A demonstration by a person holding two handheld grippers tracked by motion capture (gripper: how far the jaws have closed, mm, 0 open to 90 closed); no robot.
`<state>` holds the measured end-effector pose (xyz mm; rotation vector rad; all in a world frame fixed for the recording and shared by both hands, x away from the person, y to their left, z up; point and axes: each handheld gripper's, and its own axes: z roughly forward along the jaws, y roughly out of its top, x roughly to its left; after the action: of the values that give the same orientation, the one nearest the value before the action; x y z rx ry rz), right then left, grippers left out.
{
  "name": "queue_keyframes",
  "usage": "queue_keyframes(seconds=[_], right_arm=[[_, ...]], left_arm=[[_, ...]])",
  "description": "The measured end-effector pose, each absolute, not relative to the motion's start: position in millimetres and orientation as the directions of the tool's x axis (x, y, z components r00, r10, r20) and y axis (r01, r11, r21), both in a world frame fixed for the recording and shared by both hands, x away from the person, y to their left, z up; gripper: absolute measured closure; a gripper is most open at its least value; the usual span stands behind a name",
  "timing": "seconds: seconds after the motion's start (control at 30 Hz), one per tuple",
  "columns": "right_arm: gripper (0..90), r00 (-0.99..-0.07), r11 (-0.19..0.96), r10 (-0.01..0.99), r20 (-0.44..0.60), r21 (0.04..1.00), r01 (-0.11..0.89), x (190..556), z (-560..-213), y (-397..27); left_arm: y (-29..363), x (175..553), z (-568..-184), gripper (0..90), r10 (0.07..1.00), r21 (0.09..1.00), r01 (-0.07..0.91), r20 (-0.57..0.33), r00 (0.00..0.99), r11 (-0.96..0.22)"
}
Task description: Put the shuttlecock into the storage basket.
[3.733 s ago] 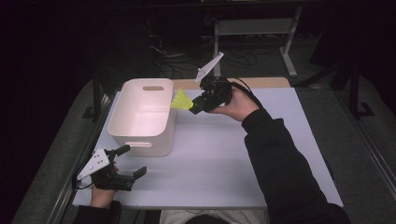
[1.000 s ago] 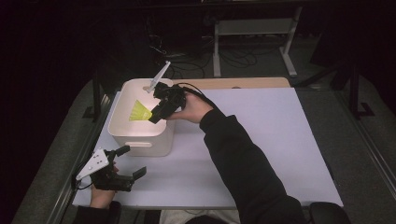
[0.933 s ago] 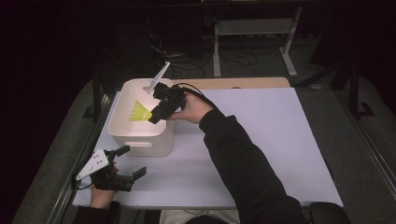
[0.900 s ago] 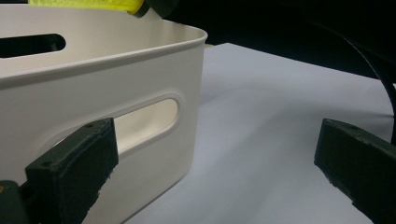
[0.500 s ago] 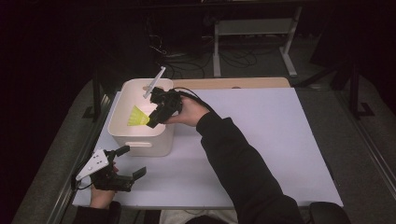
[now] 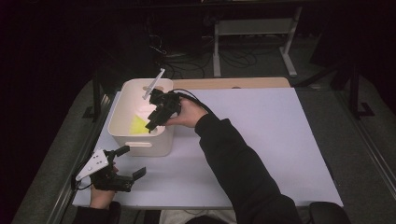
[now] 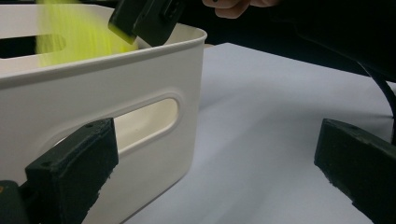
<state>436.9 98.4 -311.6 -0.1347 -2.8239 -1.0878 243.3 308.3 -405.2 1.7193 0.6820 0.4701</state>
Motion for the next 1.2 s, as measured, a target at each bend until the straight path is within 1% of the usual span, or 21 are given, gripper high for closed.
queue_keyframes(seconds=[0.07, 0.1, 0.13, 0.17, 0.27, 0.3, 0.37, 0.4, 0.43, 0.47, 0.5, 0.63, 0.8, 0.83, 0.87, 0.9, 0.97, 1.2], right_arm=[[48.4, -0.990, 0.733, 0.050, 0.128, 0.669, 0.123, 437, -310, 97], [48.4, -0.990, 0.733, 0.050, 0.128, 0.669, 0.123, 437, -310, 97], [45.6, -0.991, 0.731, 0.058, 0.122, 0.671, 0.126, 437, -309, 95], [40.1, -0.990, 0.726, 0.069, 0.119, 0.675, 0.132, 438, -307, 92], [34.5, -0.991, 0.724, 0.077, 0.111, 0.677, 0.132, 439, -305, 89], [34.5, -0.991, 0.724, 0.077, 0.111, 0.677, 0.132, 439, -305, 89], [28.8, -0.990, 0.721, 0.091, 0.112, 0.678, 0.143, 439, -303, 85], [28.8, -0.990, 0.721, 0.091, 0.112, 0.678, 0.143, 439, -303, 85], [26.7, -0.989, 0.719, 0.096, 0.111, 0.679, 0.146, 439, -302, 83], [22.5, -0.989, 0.715, 0.104, 0.106, 0.683, 0.149, 438, -301, 80], [22.5, -0.989, 0.715, 0.104, 0.106, 0.683, 0.149, 438, -301, 80], [14.4, -0.988, 0.709, 0.128, 0.089, 0.688, 0.154, 438, -299, 72], [10.8, -0.987, 0.697, 0.129, 0.091, 0.700, 0.156, 437, -296, 65], [5.8, -0.986, 0.689, 0.137, 0.095, 0.706, 0.163, 438, -295, 61], [5.8, -0.986, 0.689, 0.137, 0.095, 0.706, 0.163, 438, -295, 61], [1.2, -0.984, 0.682, 0.150, 0.093, 0.711, 0.171, 437, -294, 59], [0.0, -0.983, 0.677, 0.163, 0.083, 0.716, 0.173, 438, -293, 56], [0.0, -0.979, 0.640, 0.186, 0.089, 0.745, 0.189, 438, -292, 45]], left_arm=[[308, 243, -405, 0.0, 0.661, 0.967, 0.196, -0.042, 0.749, -0.161], [308, 243, -405, 0.0, 0.661, 0.967, 0.196, -0.042, 0.749, -0.161], [308, 243, -405, 0.0, 0.661, 0.967, 0.196, -0.042, 0.749, -0.161], [308, 243, -405, 0.0, 0.661, 0.967, 0.196, -0.042, 0.749, -0.161], [308, 243, -405, 0.0, 0.660, 0.967, 0.196, -0.041, 0.750, -0.162], [308, 243, -405, 0.0, 0.660, 0.967, 0.196, -0.041, 0.750, -0.162], [308, 243, -405, 0.0, 0.660, 0.967, 0.196, -0.041, 0.750, -0.163], [308, 243, -405, 0.0, 0.660, 0.967, 0.196, -0.041, 0.750, -0.164], [308, 243, -405, 0.0, 0.660, 0.967, 0.197, -0.041, 0.750, -0.164], [308, 243, -405, 0.0, 0.660, 0.967, 0.197, -0.041, 0.750, -0.164], [308, 243, -405, 0.0, 0.660, 0.966, 0.198, -0.041, 0.750, -0.165], [308, 243, -405, 0.0, 0.660, 0.966, 0.198, -0.041, 0.750, -0.165], [308, 243, -405, 0.0, 0.660, 0.966, 0.199, -0.041, 0.750, -0.167], [308, 243, -405, 0.0, 0.660, 0.966, 0.199, -0.041, 0.750, -0.167], [308, 243, -405, 0.0, 0.660, 0.966, 0.199, -0.041, 0.750, -0.167], [308, 243, -405, 0.0, 0.660, 0.966, 0.199, -0.040, 0.750, -0.167], [308, 243, -405, 0.0, 0.660, 0.966, 0.199, -0.039, 0.750, -0.168], [308, 243, -405, 0.0, 0.660, 0.966, 0.199, -0.040, 0.751, -0.168]])
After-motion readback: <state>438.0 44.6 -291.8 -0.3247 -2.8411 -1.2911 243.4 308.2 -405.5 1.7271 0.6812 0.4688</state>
